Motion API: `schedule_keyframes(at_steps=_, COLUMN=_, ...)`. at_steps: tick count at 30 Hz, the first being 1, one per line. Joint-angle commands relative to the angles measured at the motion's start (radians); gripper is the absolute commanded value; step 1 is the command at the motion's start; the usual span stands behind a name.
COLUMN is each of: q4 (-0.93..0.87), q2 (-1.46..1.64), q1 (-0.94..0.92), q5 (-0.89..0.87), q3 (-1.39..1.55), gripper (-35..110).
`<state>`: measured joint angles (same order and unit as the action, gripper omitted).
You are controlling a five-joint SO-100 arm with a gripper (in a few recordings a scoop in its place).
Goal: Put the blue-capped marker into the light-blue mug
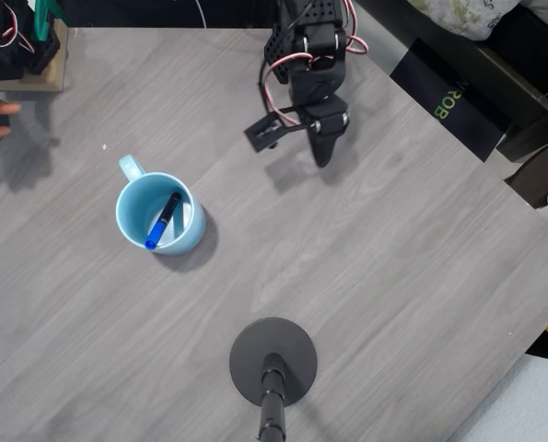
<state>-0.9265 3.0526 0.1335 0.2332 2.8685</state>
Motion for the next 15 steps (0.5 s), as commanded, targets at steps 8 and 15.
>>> schedule_keyframes(at_steps=8, q4=-0.084, q2=0.285, q1=0.014, q5=-0.06, q3=0.216, gripper=0)
schedule_keyframes(at_steps=15, q4=-0.133, q2=0.285, q1=-0.061, q5=-0.149, q3=0.224, gripper=0)
